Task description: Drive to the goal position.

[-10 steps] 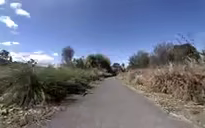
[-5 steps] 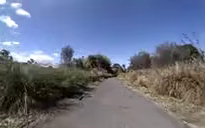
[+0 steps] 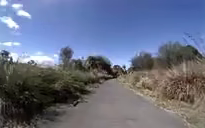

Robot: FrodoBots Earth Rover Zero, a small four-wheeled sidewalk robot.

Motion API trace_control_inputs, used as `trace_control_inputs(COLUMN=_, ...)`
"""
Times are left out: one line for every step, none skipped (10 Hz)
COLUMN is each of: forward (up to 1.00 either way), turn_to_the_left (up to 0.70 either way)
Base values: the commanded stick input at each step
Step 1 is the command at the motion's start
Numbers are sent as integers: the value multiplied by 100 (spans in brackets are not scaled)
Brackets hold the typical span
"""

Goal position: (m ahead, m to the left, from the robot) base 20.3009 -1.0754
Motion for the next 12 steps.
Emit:
trace_control_inputs(forward=85, turn_to_the_left=0)
trace_control_inputs(forward=85, turn_to_the_left=0)
trace_control_inputs(forward=85, turn_to_the_left=0)
trace_control_inputs(forward=85, turn_to_the_left=0)
trace_control_inputs(forward=85, turn_to_the_left=0)
trace_control_inputs(forward=85, turn_to_the_left=0)
trace_control_inputs(forward=85, turn_to_the_left=0)
trace_control_inputs(forward=85, turn_to_the_left=0)
trace_control_inputs(forward=85, turn_to_the_left=0)
trace_control_inputs(forward=85, turn_to_the_left=0)
trace_control_inputs(forward=85, turn_to_the_left=0)
trace_control_inputs(forward=85, turn_to_the_left=0)
